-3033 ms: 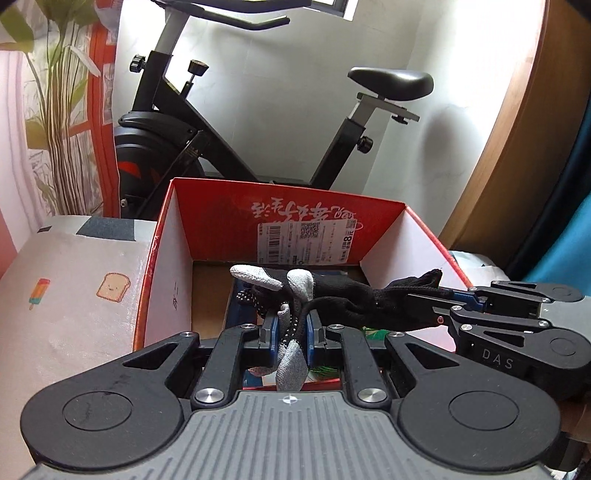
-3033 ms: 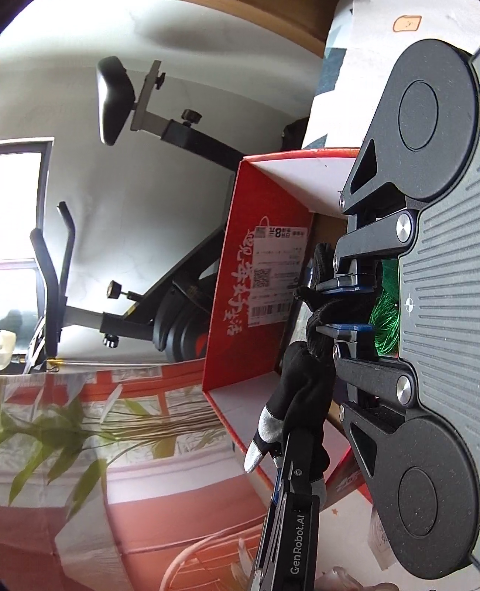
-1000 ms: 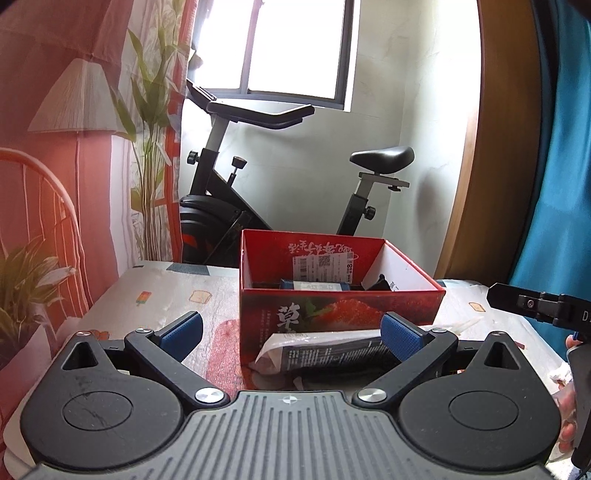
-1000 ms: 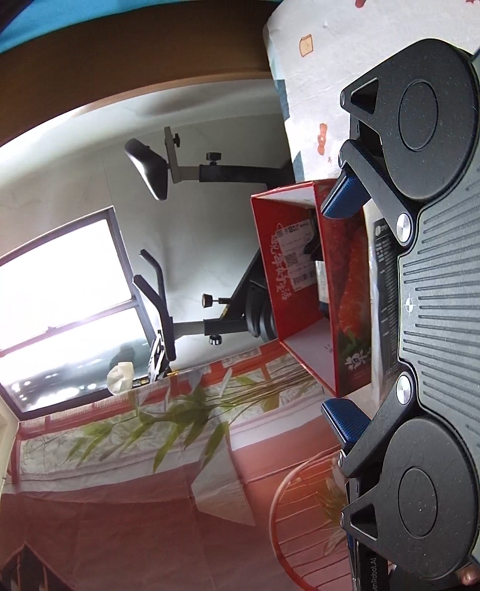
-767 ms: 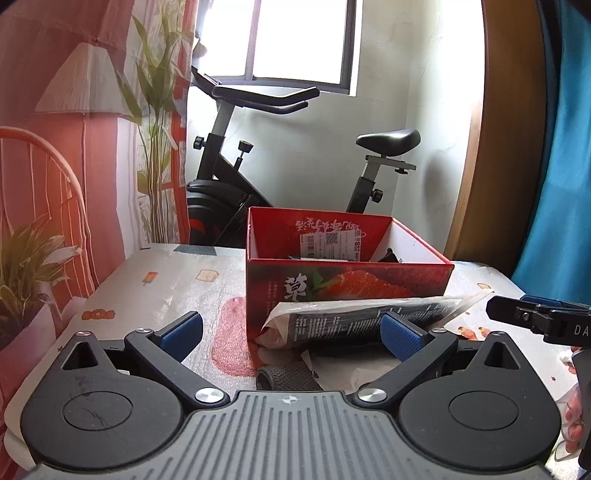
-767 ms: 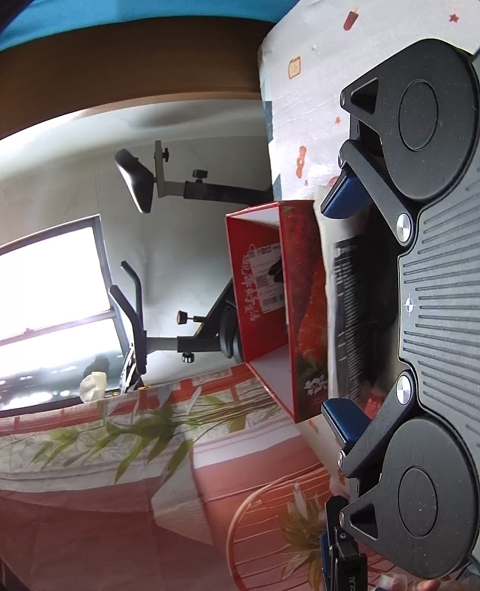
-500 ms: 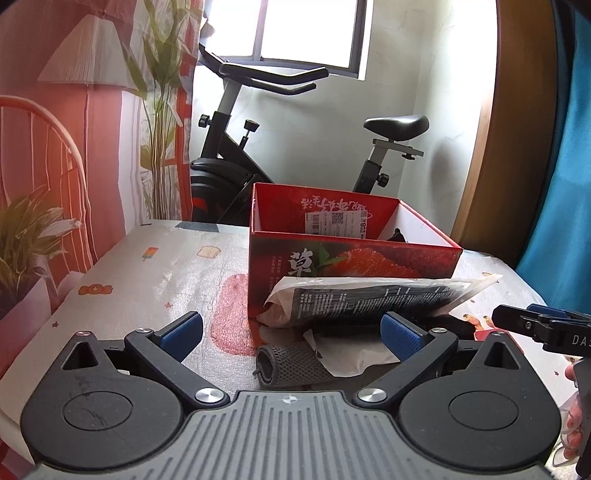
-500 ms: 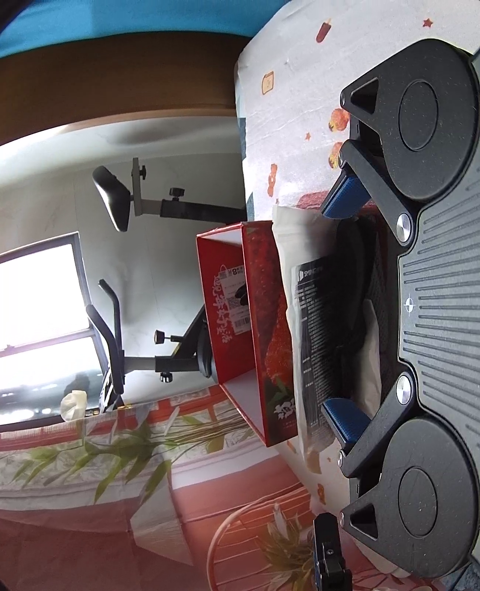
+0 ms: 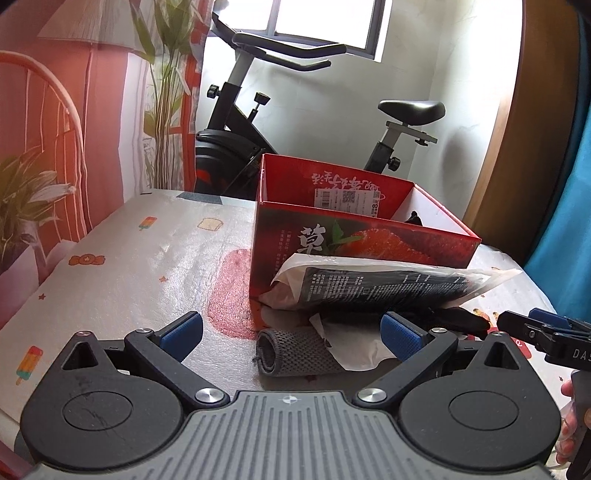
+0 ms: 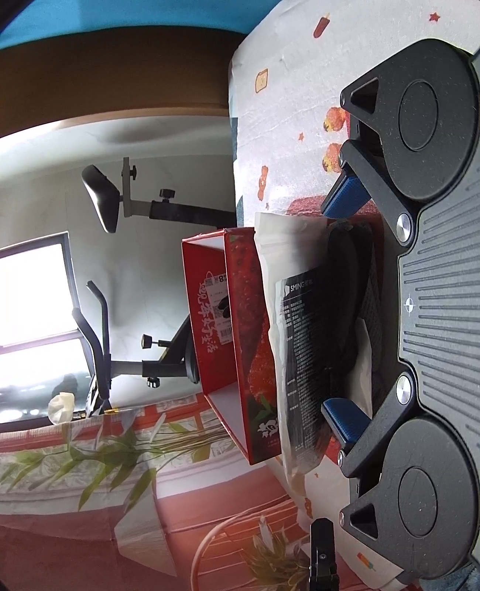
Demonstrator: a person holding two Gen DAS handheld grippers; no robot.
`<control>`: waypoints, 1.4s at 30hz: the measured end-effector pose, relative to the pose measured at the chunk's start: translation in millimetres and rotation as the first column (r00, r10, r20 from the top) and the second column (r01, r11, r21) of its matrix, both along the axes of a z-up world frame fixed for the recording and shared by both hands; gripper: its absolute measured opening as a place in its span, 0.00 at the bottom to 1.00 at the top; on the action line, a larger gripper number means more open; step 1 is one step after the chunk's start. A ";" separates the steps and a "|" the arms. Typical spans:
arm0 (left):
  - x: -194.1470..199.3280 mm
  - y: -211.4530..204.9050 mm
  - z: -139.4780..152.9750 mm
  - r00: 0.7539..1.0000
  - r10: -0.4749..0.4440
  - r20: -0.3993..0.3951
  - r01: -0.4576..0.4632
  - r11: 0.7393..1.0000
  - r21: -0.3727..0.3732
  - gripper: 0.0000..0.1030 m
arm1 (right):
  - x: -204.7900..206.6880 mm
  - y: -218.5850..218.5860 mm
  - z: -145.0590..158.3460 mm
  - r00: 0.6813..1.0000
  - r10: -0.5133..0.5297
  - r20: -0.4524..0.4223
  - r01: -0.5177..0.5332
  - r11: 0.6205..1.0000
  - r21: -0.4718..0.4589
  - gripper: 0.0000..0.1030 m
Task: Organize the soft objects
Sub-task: 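Lower the left tool onto the black-and-white packaged bag and close it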
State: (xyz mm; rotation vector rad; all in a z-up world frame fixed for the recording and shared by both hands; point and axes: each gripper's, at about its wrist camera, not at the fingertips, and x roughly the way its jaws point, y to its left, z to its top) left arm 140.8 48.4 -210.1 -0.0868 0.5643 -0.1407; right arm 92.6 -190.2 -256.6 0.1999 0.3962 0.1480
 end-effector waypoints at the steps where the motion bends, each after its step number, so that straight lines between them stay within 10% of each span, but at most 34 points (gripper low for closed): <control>1: 2.1 -0.7 -1.0 1.000 -0.001 -0.004 0.001 1.000 -0.001 1.00 | 1.9 0.1 -0.3 1.000 0.002 0.001 -0.002 1.000 -0.004 1.00; 34: 75.5 -7.3 -23.9 0.994 -0.054 -0.091 0.058 0.997 0.041 0.94 | 75.4 -30.3 -4.5 0.995 0.052 -0.082 -0.061 0.993 -0.105 0.89; 42: 106.7 -9.8 -34.4 0.984 -0.117 -0.131 0.118 0.993 -0.002 0.90 | 108.1 -22.9 -7.1 0.976 0.170 -0.137 -0.193 0.964 -0.184 0.70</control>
